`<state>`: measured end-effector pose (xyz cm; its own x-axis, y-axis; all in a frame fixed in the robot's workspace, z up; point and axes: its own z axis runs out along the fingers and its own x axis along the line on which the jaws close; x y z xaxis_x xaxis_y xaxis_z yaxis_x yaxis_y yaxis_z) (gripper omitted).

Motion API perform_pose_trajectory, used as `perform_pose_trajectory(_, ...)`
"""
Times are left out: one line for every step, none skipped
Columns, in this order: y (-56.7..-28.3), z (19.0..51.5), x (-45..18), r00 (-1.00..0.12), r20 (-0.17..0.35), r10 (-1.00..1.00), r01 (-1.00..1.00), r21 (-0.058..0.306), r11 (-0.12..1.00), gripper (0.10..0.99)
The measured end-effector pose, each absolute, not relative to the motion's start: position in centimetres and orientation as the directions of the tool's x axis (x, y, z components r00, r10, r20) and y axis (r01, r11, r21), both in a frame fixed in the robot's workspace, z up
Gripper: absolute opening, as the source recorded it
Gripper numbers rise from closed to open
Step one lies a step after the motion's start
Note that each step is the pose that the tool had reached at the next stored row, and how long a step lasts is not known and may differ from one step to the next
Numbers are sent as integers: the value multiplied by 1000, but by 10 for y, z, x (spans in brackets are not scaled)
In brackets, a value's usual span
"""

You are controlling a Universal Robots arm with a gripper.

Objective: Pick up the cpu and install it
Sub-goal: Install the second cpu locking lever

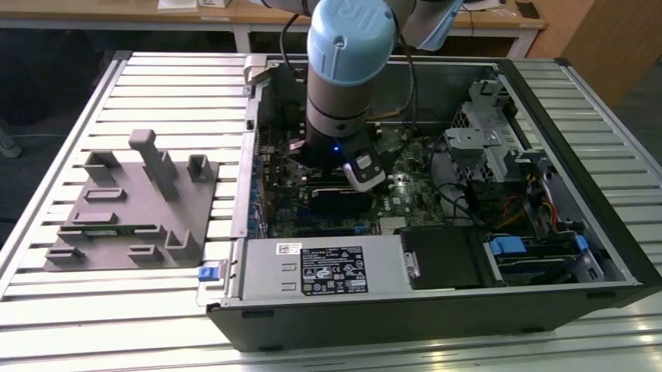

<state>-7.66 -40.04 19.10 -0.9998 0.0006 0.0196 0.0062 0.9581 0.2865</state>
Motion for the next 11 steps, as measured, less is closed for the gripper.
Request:
perform_pose_trajectory(-400, 191, -77, -1000, 20, 1, 6, 285, 958, 118)
perform_pose_trajectory(-400, 191, -77, -1000, 20, 1, 6, 284, 959, 118)
perform_pose_trajectory(-400, 192, -77, -1000, 20, 1, 6, 284, 959, 118)
perform_pose_trajectory(-400, 193, -77, -1000, 20, 1, 6, 284, 959, 118)
perform_pose_trajectory(-400, 194, -77, -1000, 20, 1, 6, 284, 959, 118)
perform_pose_trajectory(-400, 196, -77, -1000, 20, 1, 6, 284, 959, 118)
perform_pose_trajectory(-400, 197, -77, -1000, 20, 1, 6, 284, 959, 118)
perform_pose_trajectory(-400, 199, -77, -1000, 20, 1, 6, 284, 959, 118)
perform_pose_trajectory(-400, 201, -77, -1000, 20, 1, 6, 284, 959, 118)
perform_pose_trajectory(-400, 203, -77, -1000, 20, 1, 6, 284, 959, 118)
perform_pose_trajectory(-400, 204, -77, -1000, 20, 1, 6, 284, 959, 118)
